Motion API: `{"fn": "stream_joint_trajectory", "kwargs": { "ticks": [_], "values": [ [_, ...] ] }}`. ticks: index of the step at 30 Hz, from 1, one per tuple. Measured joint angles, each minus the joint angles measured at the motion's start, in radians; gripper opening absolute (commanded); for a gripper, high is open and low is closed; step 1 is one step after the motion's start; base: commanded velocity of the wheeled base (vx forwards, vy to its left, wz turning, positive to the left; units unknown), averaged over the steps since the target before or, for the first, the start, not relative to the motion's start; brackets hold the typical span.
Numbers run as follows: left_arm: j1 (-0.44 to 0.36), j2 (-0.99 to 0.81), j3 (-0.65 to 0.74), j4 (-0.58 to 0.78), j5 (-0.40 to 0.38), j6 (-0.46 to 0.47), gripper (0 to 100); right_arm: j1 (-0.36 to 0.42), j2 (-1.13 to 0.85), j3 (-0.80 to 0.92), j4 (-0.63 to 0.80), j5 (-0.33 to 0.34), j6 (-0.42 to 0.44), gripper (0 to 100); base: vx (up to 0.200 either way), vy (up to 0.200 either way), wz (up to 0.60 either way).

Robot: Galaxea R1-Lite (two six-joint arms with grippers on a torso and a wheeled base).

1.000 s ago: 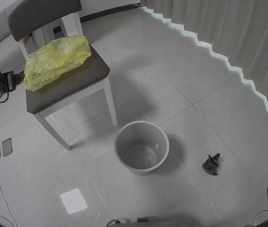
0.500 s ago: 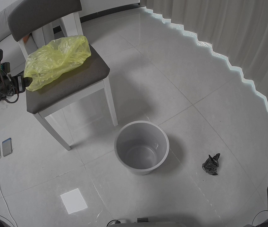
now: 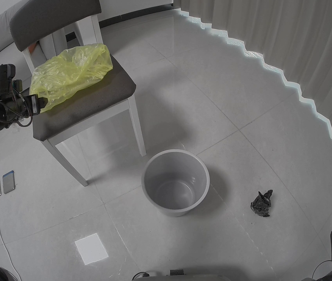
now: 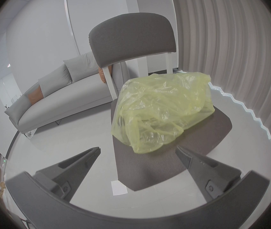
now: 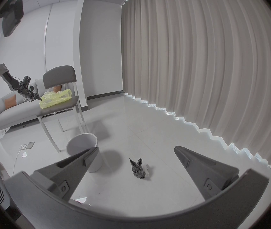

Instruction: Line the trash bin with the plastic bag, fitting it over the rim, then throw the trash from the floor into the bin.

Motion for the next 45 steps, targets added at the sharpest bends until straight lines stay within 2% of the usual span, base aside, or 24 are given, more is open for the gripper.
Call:
{"fn": "stream_joint_trajectory", "kwargs": {
  "ticks": [10, 21, 36, 37, 45],
  "values": [
    [-0.001, 0.076, -0.146, 0.026, 0.004, 0.003, 100, 0.000, 0.000, 0.000, 0.000, 0.000, 0.003, 100, 0.000, 0.000, 0.00],
    [0.007, 0.123, -0.173, 0.056, 0.007, 0.002, 100, 0.000, 0.000, 0.000, 0.000, -0.003, 0.003, 100, 0.000, 0.000, 0.00],
    [0.057, 0.242, -0.317, 0.075, 0.005, -0.002, 100, 0.000, 0.000, 0.000, 0.000, -0.004, 0.002, 100, 0.000, 0.000, 0.00],
    [0.058, 0.250, -0.326, 0.075, 0.005, -0.003, 0, 0.000, 0.000, 0.000, 0.000, -0.004, 0.002, 100, 0.000, 0.000, 0.00],
    [0.063, 0.289, -0.355, 0.075, 0.000, -0.004, 0, 0.001, 0.000, 0.000, 0.003, 0.003, -0.033, 100, 0.000, 0.000, 0.00]
  ]
}}
